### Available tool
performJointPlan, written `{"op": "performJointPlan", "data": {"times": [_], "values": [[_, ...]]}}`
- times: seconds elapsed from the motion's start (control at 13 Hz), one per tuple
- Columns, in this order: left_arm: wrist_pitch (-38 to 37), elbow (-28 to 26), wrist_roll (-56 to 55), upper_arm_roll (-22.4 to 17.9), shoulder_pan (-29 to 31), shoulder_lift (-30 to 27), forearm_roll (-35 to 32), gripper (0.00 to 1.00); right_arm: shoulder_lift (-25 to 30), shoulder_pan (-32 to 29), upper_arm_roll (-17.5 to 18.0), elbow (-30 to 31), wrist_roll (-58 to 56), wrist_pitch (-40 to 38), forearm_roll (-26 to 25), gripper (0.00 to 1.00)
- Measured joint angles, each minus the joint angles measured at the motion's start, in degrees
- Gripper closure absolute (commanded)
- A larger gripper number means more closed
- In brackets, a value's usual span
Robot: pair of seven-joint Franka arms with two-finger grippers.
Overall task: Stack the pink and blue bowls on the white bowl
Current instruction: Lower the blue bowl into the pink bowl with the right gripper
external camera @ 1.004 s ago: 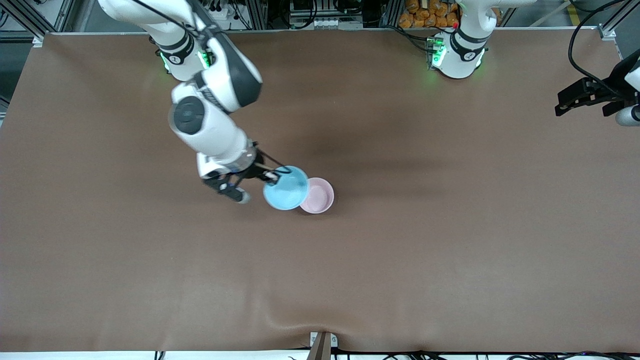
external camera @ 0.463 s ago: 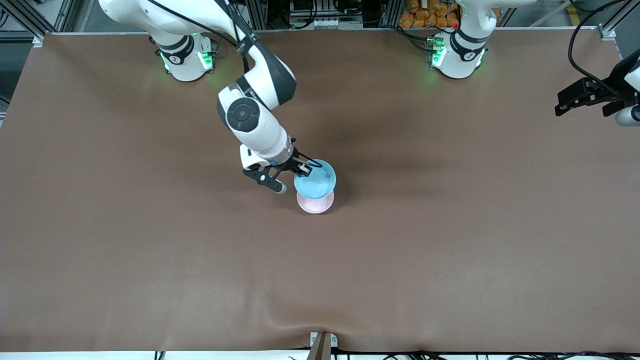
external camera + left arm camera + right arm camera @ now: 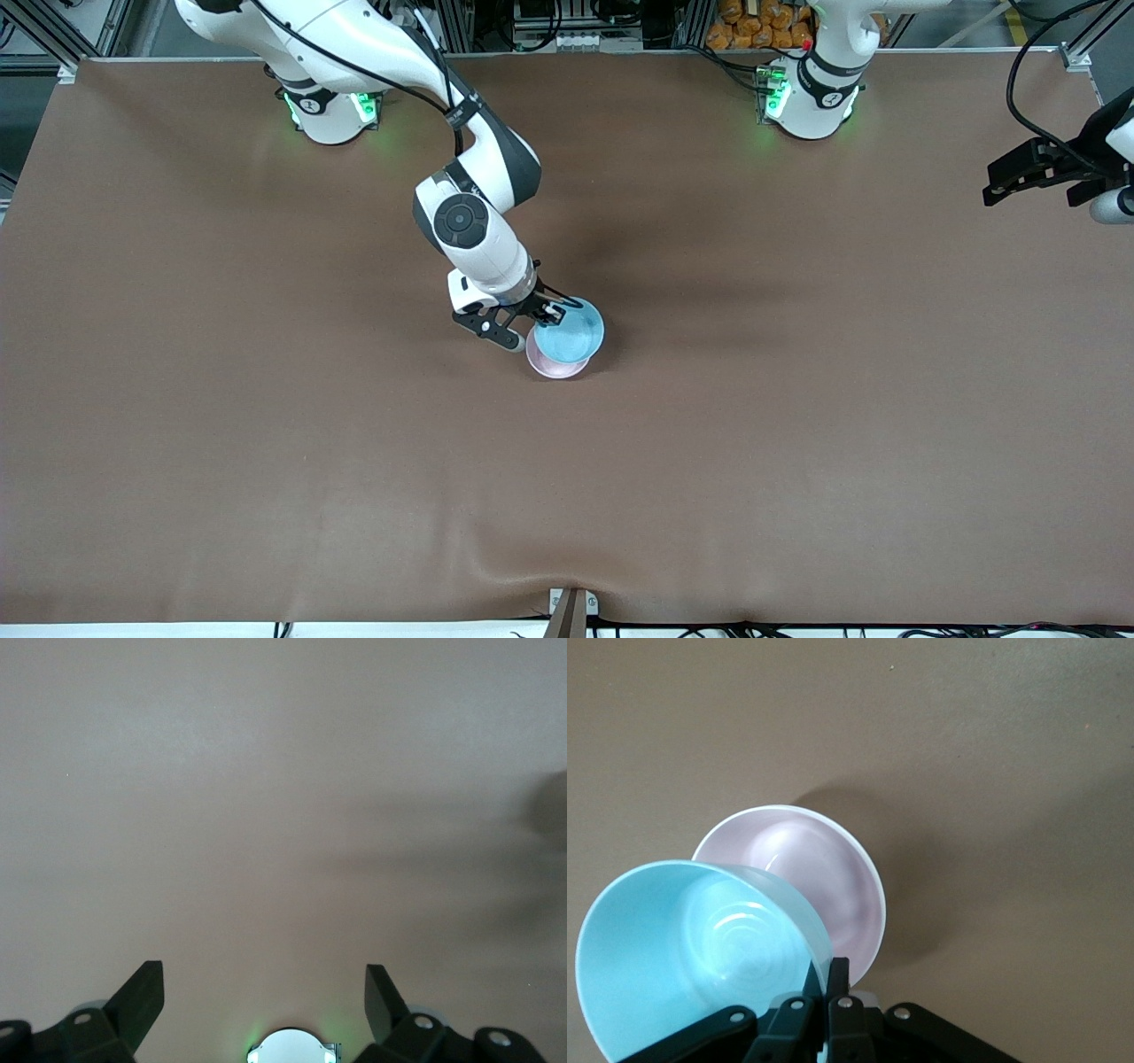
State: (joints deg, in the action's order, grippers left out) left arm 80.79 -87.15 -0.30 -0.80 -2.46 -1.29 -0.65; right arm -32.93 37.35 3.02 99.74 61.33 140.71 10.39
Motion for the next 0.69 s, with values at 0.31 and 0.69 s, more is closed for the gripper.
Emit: {"op": "performJointPlan", "data": {"times": [0.31,0.69], "values": [[0.0,0.0,0.0,0.0,0.0,0.0,0.0,0.00,-0.9,0.4,0.0,0.0,0.0,0.4,-0.5,1.00],[0.0,0.0,0.0,0.0,0.0,0.1,0.0,0.00,-2.3,0.6,-0.1,0.0,0.0,2.0,-4.9,1.00]]}}
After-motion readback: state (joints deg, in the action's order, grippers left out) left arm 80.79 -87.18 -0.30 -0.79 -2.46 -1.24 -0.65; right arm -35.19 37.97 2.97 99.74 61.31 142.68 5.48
